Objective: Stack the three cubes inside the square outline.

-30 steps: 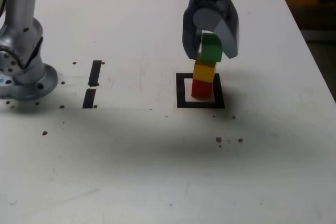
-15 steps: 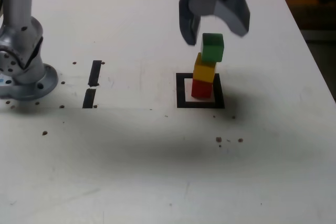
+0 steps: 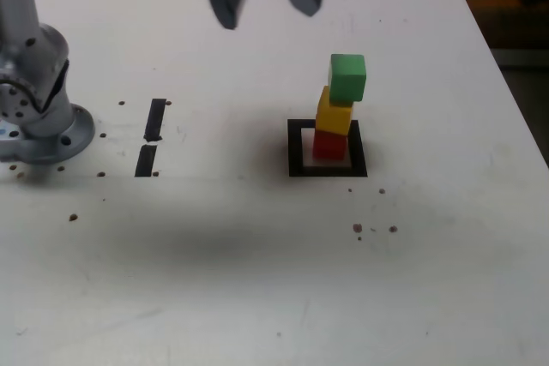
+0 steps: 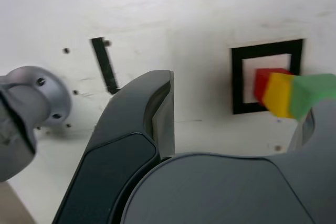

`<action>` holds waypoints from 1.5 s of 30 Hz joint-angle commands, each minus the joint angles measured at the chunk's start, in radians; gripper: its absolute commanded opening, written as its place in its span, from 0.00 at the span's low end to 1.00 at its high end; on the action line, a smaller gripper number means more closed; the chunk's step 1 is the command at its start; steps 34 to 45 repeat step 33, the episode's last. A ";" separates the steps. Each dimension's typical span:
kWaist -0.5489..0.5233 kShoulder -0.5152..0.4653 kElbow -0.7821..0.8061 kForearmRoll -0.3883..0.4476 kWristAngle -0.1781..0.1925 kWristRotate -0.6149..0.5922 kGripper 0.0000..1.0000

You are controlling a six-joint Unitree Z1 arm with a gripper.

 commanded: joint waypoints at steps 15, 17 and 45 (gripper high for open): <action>0.044 -0.072 0.357 -0.221 -0.068 -0.009 0.89; 0.044 -0.077 0.399 -0.269 -0.073 -0.009 0.89; 0.033 -0.097 0.454 -0.342 -0.080 -0.010 0.89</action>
